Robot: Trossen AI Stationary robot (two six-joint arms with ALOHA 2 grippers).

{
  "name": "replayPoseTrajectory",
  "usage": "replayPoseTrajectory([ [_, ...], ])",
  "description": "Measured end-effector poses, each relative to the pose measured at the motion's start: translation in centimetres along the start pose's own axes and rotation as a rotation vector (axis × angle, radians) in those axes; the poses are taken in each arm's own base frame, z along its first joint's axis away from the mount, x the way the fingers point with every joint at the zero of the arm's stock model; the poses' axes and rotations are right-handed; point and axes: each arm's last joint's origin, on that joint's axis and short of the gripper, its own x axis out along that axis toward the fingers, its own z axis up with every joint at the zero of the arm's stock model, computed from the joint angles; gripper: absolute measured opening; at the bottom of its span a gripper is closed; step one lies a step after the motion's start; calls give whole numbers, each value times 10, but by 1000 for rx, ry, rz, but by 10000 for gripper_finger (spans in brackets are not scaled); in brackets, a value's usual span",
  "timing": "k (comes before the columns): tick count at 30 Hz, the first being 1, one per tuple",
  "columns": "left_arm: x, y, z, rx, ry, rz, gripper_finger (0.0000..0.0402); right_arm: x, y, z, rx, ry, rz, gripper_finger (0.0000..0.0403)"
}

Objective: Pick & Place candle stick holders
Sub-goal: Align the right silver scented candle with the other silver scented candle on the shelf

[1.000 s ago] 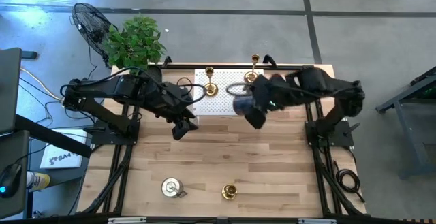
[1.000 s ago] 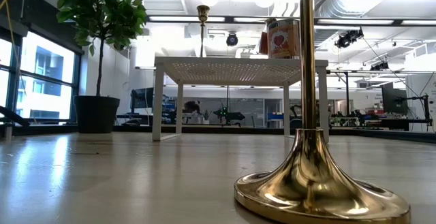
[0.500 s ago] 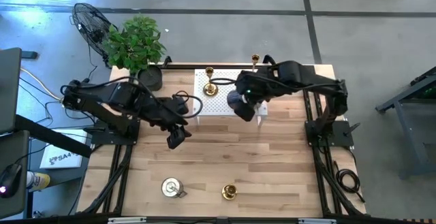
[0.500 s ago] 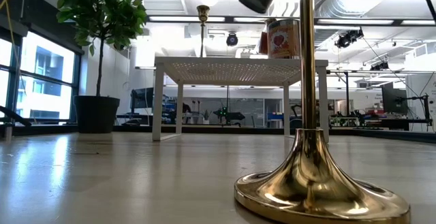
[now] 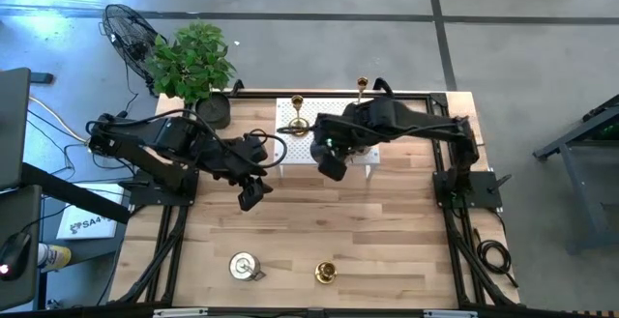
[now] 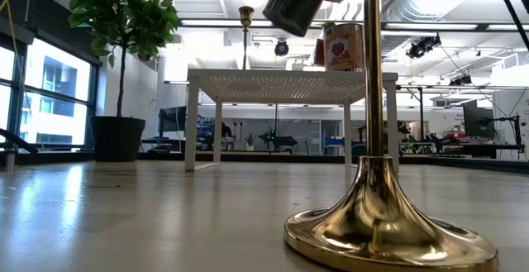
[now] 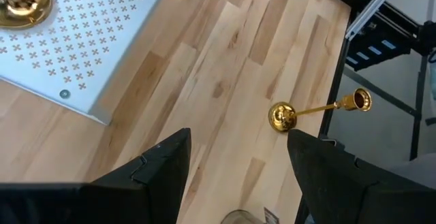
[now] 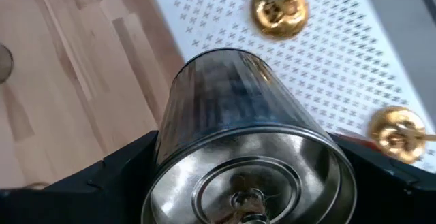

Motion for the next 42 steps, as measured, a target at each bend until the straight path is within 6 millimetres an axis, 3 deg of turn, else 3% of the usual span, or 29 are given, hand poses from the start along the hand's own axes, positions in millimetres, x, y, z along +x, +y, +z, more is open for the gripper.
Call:
replayPoseTrajectory([
  [5, 0, 0, 0, -5, 0, 0, 241, 15, 0, 5, -31, 30, -20, 352],
  [18, 0, 0, 0, -30, 1, 0, 241, 30, -24, 15, 25, 56, -73, 352],
  [26, 0, 0, 0, -31, 3, -2, 241, 51, -23, 18, 5, 117, -75, 352],
  [42, 0, 0, 0, -30, 8, -1, 241, 65, -23, 20, 12, 166, -47, 351],
])
